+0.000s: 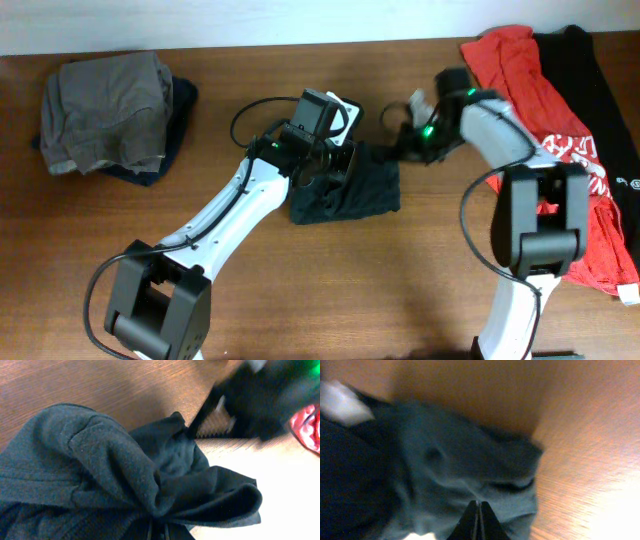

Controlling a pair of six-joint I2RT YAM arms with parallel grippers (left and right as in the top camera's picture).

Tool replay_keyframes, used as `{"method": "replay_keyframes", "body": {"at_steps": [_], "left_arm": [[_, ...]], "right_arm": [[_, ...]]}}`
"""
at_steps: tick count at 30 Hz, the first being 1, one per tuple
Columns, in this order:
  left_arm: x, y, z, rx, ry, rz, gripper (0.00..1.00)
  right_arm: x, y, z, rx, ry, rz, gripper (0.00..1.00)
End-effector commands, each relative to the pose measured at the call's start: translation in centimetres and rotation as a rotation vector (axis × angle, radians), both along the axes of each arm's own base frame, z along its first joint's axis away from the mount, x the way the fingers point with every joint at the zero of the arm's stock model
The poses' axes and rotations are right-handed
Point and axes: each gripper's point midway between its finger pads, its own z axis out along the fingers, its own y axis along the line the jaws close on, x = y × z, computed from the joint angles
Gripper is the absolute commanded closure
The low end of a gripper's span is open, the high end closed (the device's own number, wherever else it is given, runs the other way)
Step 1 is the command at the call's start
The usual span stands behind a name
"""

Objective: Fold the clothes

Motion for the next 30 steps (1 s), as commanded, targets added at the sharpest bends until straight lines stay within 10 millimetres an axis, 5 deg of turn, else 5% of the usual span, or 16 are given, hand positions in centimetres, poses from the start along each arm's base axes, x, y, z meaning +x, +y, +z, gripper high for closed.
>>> {"method": "replay_keyframes", "body": {"at_steps": [1, 5, 9, 15, 22, 26, 30], "left_arm": [[0.7, -0.3, -0.3, 0.007, -0.005, 0.018, 0.99], [0.7, -0.9, -1.1, -0.005, 0.012, 0.0, 0.99], [0.5, -2.4, -1.1, -0.062, 0.018, -0.049, 0.96], [-0.6, -5.1, -0.4, -0.105, -0.008, -0.117, 0.46], [-0.5, -6.1, 0.9, -0.135, -0.045, -0.14, 0.2], [1.9, -3.4, 5.5, -0.175, -0.123, -0.075, 0.04], [4.5, 2.5, 12.7, -0.216, -0.234, 0.044, 0.01]], "right_arm": [[3.0, -2.0, 9.0, 0.058, -0.192, -0.036, 0.96], [4.1, -4.6, 14.2, 0.051, -0.267, -0.087, 0.96], [4.3, -6.2, 15.8, 0.045, -0.29, -0.119, 0.96], [4.2, -8.4, 15.8, 0.047, -0.277, -0.164, 0.96], [3.6, -9.1, 15.5, 0.044, -0.256, -0.165, 0.96], [3.1, -9.0, 15.3, 0.035, -0.253, -0.134, 0.96], [2.8, -8.8, 15.2, 0.034, -0.247, -0.124, 0.96]]}}
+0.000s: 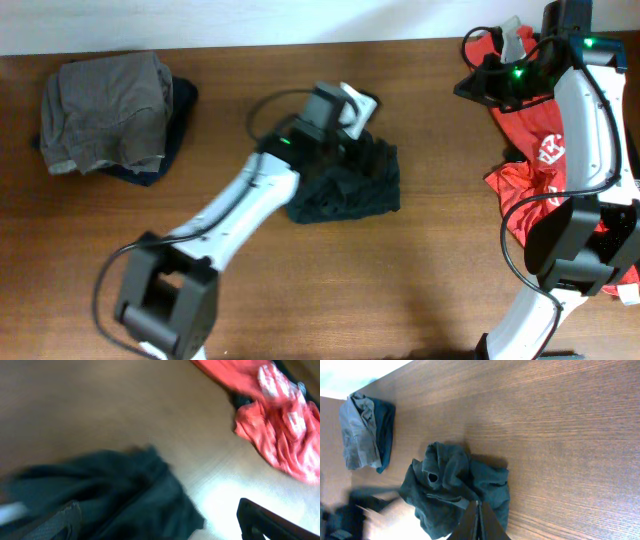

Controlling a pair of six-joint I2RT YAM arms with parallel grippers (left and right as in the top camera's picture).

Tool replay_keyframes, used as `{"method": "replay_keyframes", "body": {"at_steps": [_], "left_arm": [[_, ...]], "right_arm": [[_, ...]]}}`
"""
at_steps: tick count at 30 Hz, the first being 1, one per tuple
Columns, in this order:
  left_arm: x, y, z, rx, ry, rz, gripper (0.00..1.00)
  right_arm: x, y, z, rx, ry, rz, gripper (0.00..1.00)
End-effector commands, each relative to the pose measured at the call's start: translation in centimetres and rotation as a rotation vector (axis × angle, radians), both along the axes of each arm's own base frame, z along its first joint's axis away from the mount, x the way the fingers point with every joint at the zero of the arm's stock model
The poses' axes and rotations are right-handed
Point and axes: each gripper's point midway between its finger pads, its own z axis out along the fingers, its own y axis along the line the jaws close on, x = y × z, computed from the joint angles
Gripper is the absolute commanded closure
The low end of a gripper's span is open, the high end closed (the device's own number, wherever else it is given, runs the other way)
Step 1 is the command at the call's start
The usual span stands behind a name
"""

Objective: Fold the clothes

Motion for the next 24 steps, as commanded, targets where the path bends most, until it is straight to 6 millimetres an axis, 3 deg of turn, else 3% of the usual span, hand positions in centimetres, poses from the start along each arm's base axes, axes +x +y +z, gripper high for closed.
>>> {"method": "replay_keyframes", "body": {"at_steps": [1, 2, 3, 6, 9, 12, 18, 24], "left_arm": [[3.1, 6.6, 11.6, -0.097, -0.201, 0.139, 0.01], [3.5, 8.0, 12.8, -0.103, -0.22, 0.168, 0.01], [4.1, 11.4, 15.0, -0.109, -0.254, 0.235, 0.01], [4.5, 17.8, 17.4, -0.102, -0.286, 0.363, 0.01], [4.5, 23.1, 17.1, -0.076, -0.254, 0.474, 0.01], [4.3, 26.4, 15.2, -0.033, -0.186, 0.536, 0.01], [4.5, 27.9, 12.2, 0.027, -0.114, 0.538, 0.01], [5.0, 28.9, 10.0, 0.081, -0.068, 0.581, 0.01]], "right_arm": [[-0.3, 0.5, 0.7, 0.003, -0.026, 0.037, 0.96], [-0.4, 1.0, 0.6, -0.001, -0.027, 0.056, 0.96], [-0.7, 1.9, 0.5, -0.012, -0.036, 0.103, 0.96], [-1.4, 4.5, 0.0, -0.079, -0.058, 0.224, 0.94], [-1.9, 7.3, -1.4, -0.241, -0.068, 0.34, 0.86], [-2.5, 10.6, -2.5, -0.406, -0.087, 0.449, 0.71], [-3.3, 16.0, -3.4, -0.6, -0.142, 0.563, 0.49], [-4.8, 19.9, -5.5, -0.662, -0.133, 0.663, 0.46]]}}
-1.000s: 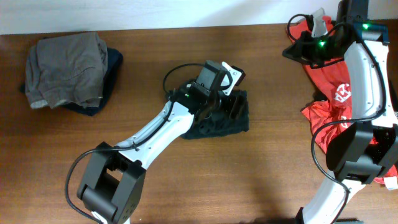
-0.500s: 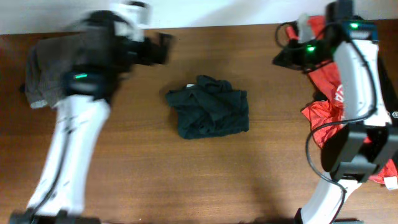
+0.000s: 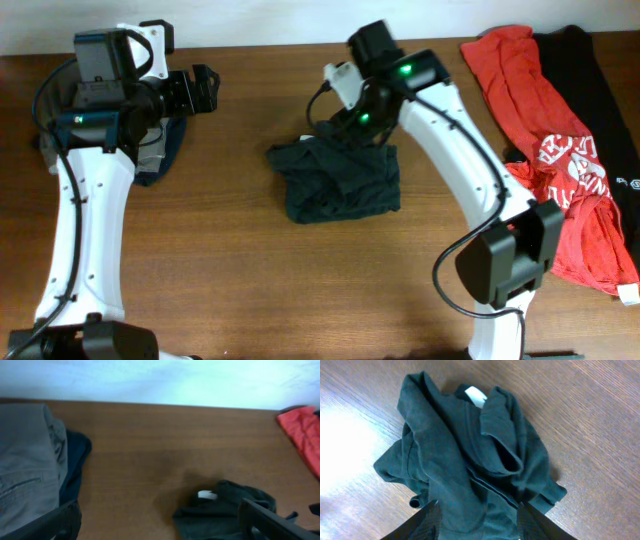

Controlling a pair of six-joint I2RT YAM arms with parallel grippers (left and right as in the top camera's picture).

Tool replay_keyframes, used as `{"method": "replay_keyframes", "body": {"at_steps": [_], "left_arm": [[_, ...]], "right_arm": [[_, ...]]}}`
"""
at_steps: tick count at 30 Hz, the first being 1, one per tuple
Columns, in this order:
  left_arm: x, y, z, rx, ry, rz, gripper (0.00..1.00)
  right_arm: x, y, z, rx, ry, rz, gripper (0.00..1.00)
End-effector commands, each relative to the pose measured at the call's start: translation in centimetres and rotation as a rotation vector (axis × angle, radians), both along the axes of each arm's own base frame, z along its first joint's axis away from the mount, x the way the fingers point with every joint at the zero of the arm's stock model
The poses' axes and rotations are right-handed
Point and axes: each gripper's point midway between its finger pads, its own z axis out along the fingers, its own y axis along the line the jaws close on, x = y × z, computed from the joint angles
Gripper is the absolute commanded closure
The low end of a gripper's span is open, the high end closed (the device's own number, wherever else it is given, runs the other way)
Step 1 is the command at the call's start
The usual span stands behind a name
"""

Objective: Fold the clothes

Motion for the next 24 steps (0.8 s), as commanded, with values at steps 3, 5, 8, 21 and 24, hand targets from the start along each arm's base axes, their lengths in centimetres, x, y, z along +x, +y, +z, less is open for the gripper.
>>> {"method": "replay_keyframes", "body": {"at_steps": [3, 5, 8, 21, 24], "left_arm": [[0.6, 1.0, -2.1, 0.048, 0.043, 0.026, 0.01], [0.6, 1.0, -2.2, 0.054, 0.046, 0.02, 0.01], [0.5, 1.1, -2.3, 0.064, 0.05, 0.012, 0.01], [0.4, 1.1, -2.4, 0.066, 0.054, 0.01, 0.01], [0.4, 1.1, -2.4, 0.066, 0.054, 0.01, 0.01]], "right_arm": [[-0.4, 1.8, -3.8, -0.138, 0.016, 0.053, 0.41], [-0.6, 2.5, -4.7, -0.146, 0.03, 0.069, 0.4], [-0.8, 3.2, -6.0, -0.156, 0.047, 0.087, 0.38], [-1.7, 3.3, -7.3, -0.179, 0.097, 0.095, 0.86], [-3.0, 3.0, -7.5, -0.183, 0.155, 0.094, 0.96]]}}
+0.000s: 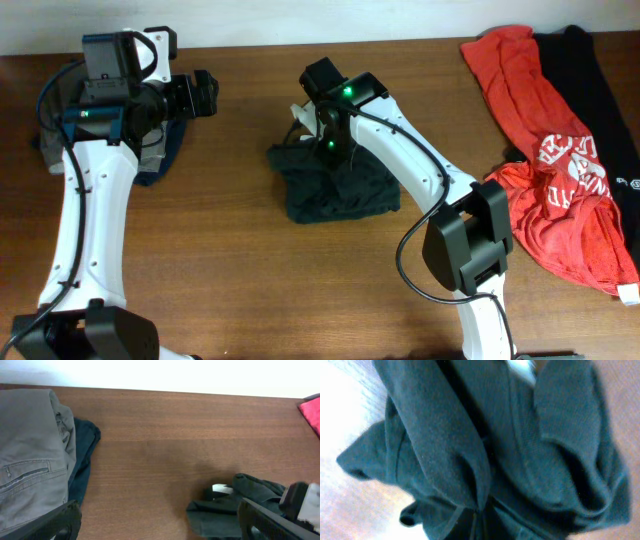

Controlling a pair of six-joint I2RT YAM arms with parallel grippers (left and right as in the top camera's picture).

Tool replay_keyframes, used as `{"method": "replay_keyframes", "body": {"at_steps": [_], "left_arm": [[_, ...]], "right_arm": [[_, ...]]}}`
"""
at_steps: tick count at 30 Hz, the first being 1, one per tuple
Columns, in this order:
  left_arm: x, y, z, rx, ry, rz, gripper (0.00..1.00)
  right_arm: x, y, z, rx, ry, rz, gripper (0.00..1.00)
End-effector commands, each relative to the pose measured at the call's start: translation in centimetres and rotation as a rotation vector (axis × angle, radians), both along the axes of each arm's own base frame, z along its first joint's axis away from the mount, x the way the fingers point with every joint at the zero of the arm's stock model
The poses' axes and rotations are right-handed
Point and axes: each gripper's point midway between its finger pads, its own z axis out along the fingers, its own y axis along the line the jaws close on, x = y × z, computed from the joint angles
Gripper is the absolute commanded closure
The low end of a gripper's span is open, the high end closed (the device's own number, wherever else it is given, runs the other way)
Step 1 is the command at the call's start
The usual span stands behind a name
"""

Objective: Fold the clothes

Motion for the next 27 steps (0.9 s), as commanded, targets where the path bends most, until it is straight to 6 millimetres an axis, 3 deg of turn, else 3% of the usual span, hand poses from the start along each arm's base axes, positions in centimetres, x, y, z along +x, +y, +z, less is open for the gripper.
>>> {"method": "replay_keyframes", "body": {"at_steps": [1, 8, 16, 27], "left_arm": [[0.0, 0.4, -0.3, 0.023, 0.002, -0.003, 0.01], [0.1, 0.5, -0.2, 0.026, -0.003, -0.001, 0.01], [0.3, 2.2, -0.4, 0.095, -0.001, 0.07, 0.01], [0.5, 4.3, -0.3, 0.179, -0.008, 0.156, 0.01]], "right_arm": [[-1.1, -0.1, -0.2, -0.011, 0.05, -0.027, 0.96], [-5.3, -1.5, 0.0, -0.082, 0.213, -0.163, 0.96], [-9.5, -2.7, 0.5, -0.2, 0.343, -0.199, 0.96], [-10.0, -7.0, 0.0, -0.299, 0.417, -0.366, 0.96]]}}
